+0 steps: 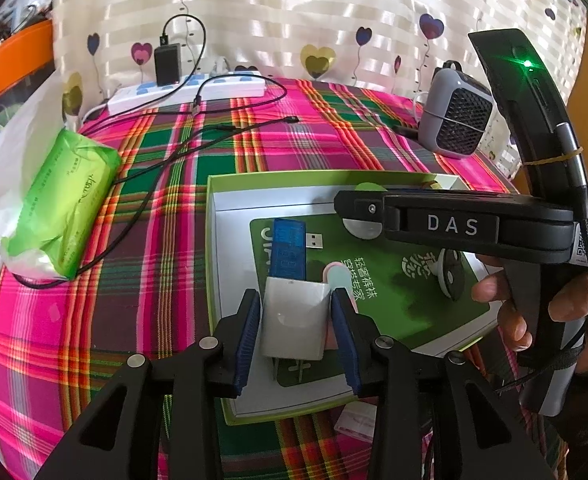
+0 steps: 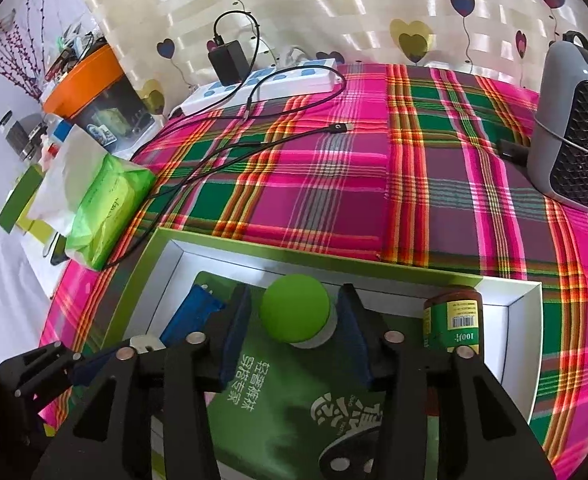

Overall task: Organize rigid objects
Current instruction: 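Lower the charger plug into the box and open the left gripper while the right gripper releases the jar, then withdraw both grippers from the box toward the remaining items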

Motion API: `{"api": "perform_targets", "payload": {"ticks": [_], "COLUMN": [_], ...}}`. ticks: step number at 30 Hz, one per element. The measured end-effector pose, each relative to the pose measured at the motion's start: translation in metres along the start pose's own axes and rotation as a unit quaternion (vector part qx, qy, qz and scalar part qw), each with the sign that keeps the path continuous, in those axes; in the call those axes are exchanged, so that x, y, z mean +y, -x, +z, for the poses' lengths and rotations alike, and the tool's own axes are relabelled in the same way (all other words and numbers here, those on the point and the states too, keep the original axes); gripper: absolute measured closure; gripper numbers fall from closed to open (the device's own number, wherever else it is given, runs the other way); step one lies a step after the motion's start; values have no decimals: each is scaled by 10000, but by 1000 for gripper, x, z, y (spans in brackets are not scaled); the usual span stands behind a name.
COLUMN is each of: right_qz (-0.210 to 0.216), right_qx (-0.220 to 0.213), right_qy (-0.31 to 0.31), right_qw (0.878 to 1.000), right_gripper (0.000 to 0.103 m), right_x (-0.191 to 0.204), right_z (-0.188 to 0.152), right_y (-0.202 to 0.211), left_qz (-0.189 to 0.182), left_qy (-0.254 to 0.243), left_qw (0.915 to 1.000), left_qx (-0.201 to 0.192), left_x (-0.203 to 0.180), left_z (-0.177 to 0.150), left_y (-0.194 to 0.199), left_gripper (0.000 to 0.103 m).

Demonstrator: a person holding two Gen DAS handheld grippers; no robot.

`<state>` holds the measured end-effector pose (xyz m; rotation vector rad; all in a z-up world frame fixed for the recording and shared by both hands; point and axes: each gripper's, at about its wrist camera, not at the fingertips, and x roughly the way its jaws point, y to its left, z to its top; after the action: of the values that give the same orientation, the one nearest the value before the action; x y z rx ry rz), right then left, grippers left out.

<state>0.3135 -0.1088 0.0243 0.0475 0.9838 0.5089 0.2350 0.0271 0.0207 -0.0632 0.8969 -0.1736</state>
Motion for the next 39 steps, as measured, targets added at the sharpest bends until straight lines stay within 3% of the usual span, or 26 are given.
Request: {"api": "perform_targets", "payload": {"ticks": [21,39], "right_qz": [-84,-119], "right_qx": [-158,-477], "right_qy": [58,96], "right_qw": [9998,9987], "right_gripper": [55,55], "right_x": [6,17], "right_z": [-10,-43], "right_y": [17,67], "left_qz": [116,64], "left_qy": [-75,-157], "left_qw": [9998,9991], "left_qx": [-112,-383], "left_x": [-4,-16], "left_z": [-8,-34], "left_y": [20,64], "left_gripper": [67,67]}}
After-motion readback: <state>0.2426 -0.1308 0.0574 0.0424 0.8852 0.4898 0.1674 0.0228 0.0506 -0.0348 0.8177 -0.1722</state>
